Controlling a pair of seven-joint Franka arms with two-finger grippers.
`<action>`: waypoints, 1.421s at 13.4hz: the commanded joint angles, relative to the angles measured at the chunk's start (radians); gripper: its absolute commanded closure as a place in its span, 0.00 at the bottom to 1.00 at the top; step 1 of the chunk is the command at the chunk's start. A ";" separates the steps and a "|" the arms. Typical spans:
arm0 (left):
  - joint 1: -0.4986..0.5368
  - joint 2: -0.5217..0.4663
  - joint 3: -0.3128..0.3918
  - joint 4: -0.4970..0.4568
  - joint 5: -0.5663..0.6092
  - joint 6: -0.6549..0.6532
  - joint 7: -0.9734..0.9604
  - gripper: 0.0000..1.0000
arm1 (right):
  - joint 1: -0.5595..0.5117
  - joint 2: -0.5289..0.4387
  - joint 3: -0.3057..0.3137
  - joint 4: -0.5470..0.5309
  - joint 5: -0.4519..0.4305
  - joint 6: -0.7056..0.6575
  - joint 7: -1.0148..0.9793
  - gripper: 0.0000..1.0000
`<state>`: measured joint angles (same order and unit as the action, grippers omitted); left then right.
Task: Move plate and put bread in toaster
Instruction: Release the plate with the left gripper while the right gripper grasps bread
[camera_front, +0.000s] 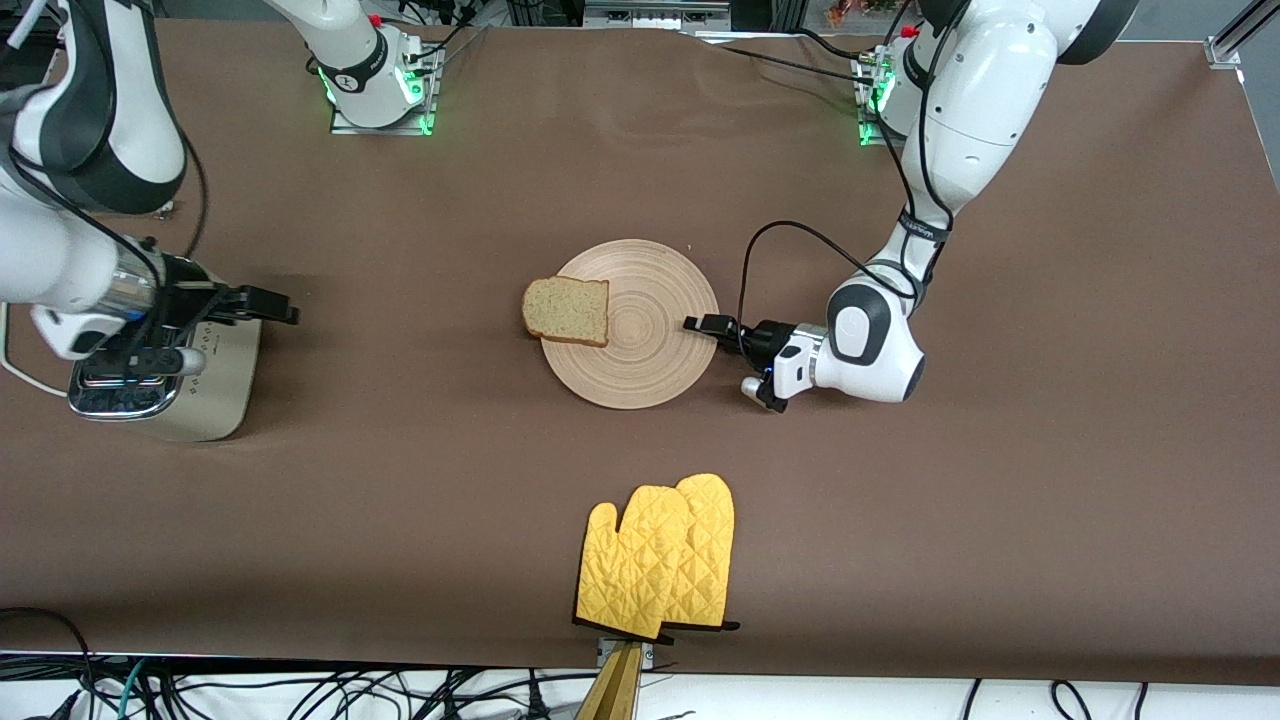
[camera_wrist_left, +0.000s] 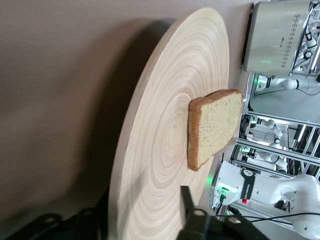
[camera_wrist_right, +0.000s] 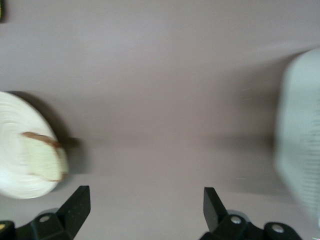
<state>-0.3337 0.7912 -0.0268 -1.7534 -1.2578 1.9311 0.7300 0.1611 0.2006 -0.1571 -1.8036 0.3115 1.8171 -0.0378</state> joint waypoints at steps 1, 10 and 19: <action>0.073 -0.093 0.002 -0.084 -0.017 -0.032 0.011 0.00 | -0.005 -0.076 0.068 -0.210 0.127 0.164 0.010 0.00; 0.358 -0.562 0.002 -0.248 0.466 0.100 0.006 0.00 | -0.006 0.032 0.447 -0.493 0.464 0.739 -0.008 0.00; 0.375 -0.944 0.039 -0.291 0.966 0.024 -0.204 0.00 | 0.027 0.155 0.542 -0.476 0.560 0.944 -0.102 1.00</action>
<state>0.0432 -0.0598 -0.0110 -2.0080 -0.3961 1.9914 0.5875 0.1741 0.3554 0.3788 -2.2874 0.8406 2.7467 -0.1111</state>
